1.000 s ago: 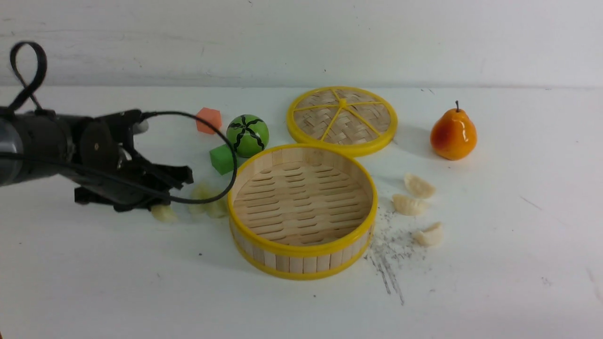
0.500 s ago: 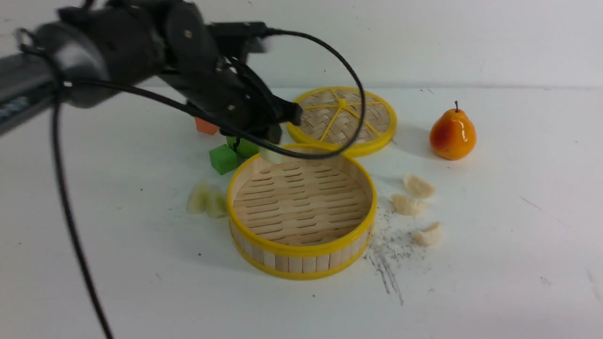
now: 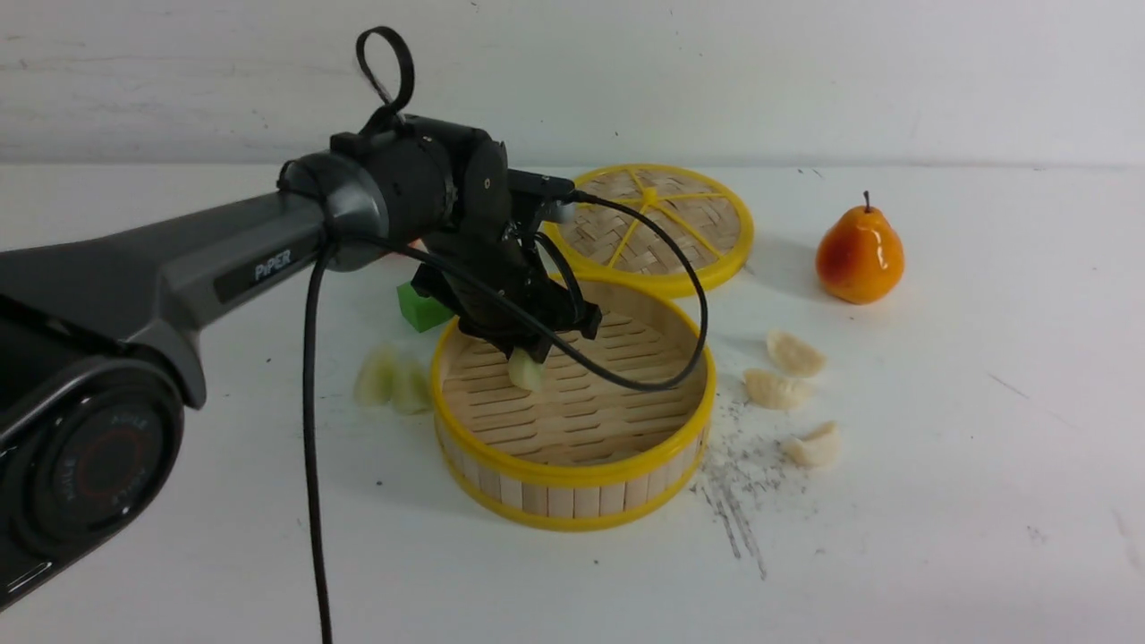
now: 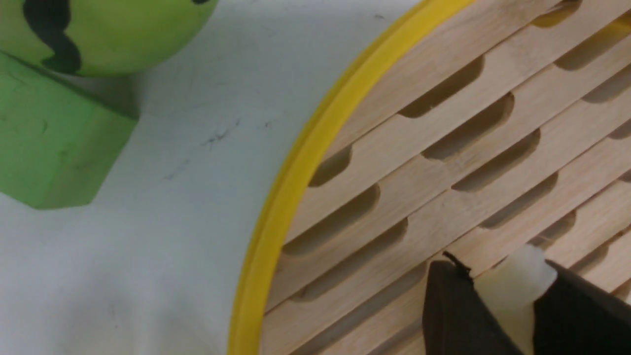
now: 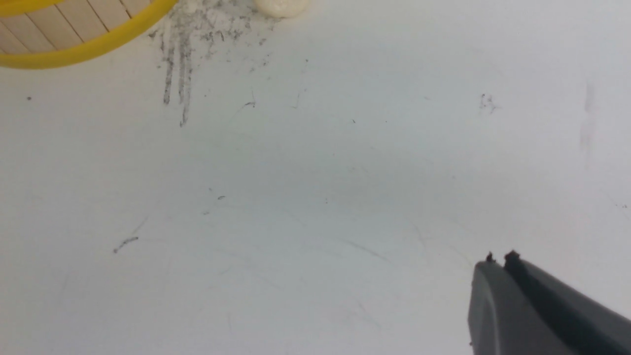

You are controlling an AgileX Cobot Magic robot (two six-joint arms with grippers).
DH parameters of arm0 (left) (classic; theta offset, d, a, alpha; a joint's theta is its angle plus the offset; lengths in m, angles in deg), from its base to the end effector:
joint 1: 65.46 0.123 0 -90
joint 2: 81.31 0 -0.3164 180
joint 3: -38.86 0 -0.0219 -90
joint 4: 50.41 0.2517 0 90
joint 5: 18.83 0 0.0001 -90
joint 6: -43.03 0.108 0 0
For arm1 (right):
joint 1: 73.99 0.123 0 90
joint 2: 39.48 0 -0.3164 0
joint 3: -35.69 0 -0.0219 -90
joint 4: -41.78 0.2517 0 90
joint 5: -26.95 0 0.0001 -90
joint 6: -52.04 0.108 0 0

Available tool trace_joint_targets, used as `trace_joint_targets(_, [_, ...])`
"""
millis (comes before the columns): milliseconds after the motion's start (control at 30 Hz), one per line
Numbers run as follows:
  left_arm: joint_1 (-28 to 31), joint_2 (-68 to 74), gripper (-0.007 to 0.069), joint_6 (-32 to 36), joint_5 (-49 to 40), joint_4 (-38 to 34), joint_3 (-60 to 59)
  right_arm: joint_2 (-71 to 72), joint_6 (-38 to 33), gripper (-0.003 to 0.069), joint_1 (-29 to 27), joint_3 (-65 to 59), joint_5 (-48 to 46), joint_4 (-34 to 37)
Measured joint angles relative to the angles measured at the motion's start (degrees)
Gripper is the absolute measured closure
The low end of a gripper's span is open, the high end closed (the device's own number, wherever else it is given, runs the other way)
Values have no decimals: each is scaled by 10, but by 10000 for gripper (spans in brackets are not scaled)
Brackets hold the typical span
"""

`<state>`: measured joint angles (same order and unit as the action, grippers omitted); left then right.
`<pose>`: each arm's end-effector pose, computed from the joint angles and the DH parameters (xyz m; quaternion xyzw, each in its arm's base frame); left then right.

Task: Put the dumplings into the steamer on the white table.
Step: 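Place the dumpling into the bamboo steamer basket with the left gripper, then reach for and grasp a dumpling on the table with the left gripper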

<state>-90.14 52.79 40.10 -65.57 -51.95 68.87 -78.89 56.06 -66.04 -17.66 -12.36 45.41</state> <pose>0.4736 -0.2200 0.2159 0.1762 0.9515 -0.0715 0.2417 0.0867 0.0165 0.2613 -0.0171 0.9133 0.0705 0.4008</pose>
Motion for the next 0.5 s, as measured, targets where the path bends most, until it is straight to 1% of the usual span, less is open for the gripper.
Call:
trace_joint_targets(67, [0, 0, 400, -10, 1, 2, 0, 0, 0, 645, 0, 0, 0, -1])
trace_joint_targets(133, [0, -5, 346, -19, -3, 5, 0, 0, 0, 645, 0, 0, 0, -1])
trace_joint_targets(200, [0, -17, 298, -23, -22, 6, 4, 0, 0, 642, 0, 0, 0, -1])
trace_joint_targets(300, [1, -61, 249, -23, -58, 20, 27, 0, 0, 641, 0, 0, 0, -4])
trace_joint_targets(367, [4, -78, 244, -23, -67, 27, 31, 0, 0, 641, 0, 0, 0, -4])
trace_joint_targets(433, [21, -111, 240, -23, -90, 40, 40, 0, 0, 639, 0, -4, 6, -6])
trace_joint_targets(500, [50, -125, 242, -23, -120, 44, 43, 0, 0, 639, 0, -12, 16, -6])
